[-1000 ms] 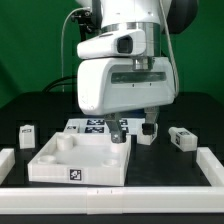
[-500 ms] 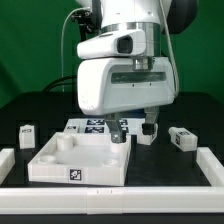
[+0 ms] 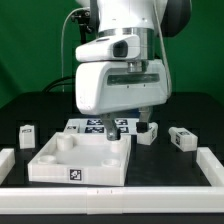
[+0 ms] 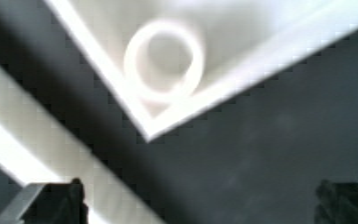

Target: Assemble one leg

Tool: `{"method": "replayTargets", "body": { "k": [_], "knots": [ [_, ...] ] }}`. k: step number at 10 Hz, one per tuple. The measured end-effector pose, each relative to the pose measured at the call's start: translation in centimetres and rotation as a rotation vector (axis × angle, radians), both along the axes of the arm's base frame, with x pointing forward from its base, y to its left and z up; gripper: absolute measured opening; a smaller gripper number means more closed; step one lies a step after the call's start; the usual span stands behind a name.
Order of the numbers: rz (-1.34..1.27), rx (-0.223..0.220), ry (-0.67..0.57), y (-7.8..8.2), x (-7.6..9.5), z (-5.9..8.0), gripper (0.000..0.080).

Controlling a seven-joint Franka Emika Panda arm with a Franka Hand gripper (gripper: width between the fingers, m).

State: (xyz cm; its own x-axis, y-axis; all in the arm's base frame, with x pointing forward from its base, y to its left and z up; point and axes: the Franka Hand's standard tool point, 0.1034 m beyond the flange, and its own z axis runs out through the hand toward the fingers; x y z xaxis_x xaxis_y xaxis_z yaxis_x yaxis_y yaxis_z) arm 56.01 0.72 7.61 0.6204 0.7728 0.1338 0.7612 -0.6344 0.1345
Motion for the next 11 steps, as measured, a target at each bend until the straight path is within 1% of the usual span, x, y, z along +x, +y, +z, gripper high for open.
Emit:
{"method": "replayTargets", "body": {
  "k": [1, 2, 3, 4, 5, 6, 8, 9, 10, 11],
  "knots": [
    [0.004, -0.012, 0.019, -1.2, -1.7, 0.0, 0.0650],
    [0.056, -0.033, 0.054, -2.3, -2.8, 0.3, 0.0650],
    [0.125, -0.050, 0.103, -3.9, -3.3, 0.8, 0.0650],
    [0.228, -0.059, 0.150, -5.5, -3.1, 1.1, 0.0650],
    [0.173, -0.054, 0.128, -5.3, -2.5, 1.1, 0.0650],
    [0.183, -0.054, 0.133, -5.0, -2.7, 0.9, 0.0650],
    [0.186, -0.055, 0.135, -5.3, -2.8, 0.8, 0.0650],
    [0.333, -0.062, 0.141, -6.5, -3.4, 0.3, 0.0650],
    [0.402, -0.066, 0.148, -7.6, -4.3, -0.1, 0.0650],
    [0.495, -0.072, 0.157, -8.2, -5.1, -0.5, 0.0650]
  ]
}}
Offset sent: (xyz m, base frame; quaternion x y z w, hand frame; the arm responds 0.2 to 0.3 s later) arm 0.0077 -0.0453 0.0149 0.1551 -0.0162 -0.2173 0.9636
